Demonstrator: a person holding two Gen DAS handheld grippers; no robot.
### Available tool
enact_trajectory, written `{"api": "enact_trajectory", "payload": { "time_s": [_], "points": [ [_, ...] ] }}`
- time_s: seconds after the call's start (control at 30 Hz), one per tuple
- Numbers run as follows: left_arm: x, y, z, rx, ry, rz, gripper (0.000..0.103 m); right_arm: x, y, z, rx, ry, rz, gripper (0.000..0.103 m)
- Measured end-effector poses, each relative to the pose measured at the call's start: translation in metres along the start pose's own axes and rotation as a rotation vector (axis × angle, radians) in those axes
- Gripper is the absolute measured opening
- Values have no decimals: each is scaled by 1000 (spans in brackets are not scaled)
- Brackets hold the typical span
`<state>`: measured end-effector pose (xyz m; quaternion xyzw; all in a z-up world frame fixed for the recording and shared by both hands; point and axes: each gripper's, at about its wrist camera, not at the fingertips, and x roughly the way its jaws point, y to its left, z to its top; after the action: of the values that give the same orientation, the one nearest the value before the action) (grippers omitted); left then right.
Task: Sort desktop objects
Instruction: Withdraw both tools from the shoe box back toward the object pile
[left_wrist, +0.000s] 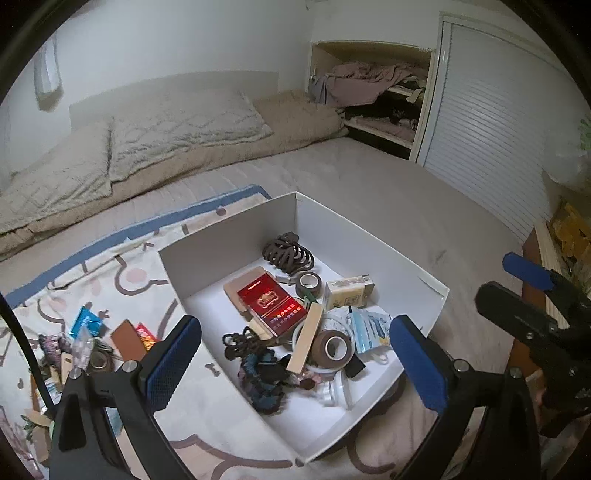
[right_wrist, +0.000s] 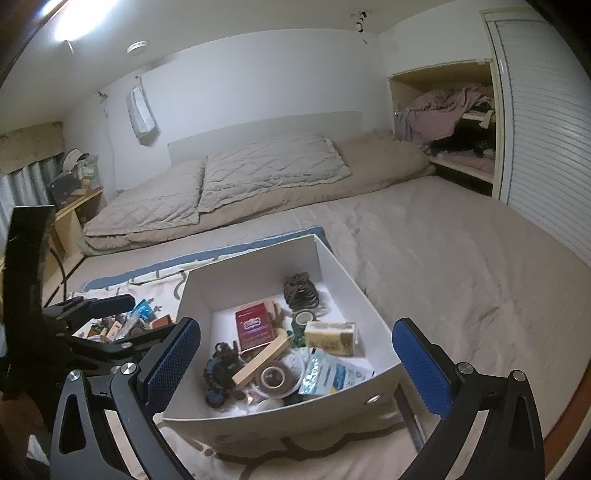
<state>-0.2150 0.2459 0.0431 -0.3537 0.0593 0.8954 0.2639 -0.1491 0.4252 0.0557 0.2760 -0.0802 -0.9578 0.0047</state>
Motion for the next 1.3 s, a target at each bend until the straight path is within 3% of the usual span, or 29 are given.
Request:
{"api": "enact_trajectory", "payload": {
  "time_s": [0.67,1.3],
  "points": [
    [-72,13,-31,-18,-129,22,103,-34,30,-24,-39,-44,-30,103],
    [-104,15,-60,7,-185,32,103,-53,43,-44,-45,-72,-41,103]
  ]
}}
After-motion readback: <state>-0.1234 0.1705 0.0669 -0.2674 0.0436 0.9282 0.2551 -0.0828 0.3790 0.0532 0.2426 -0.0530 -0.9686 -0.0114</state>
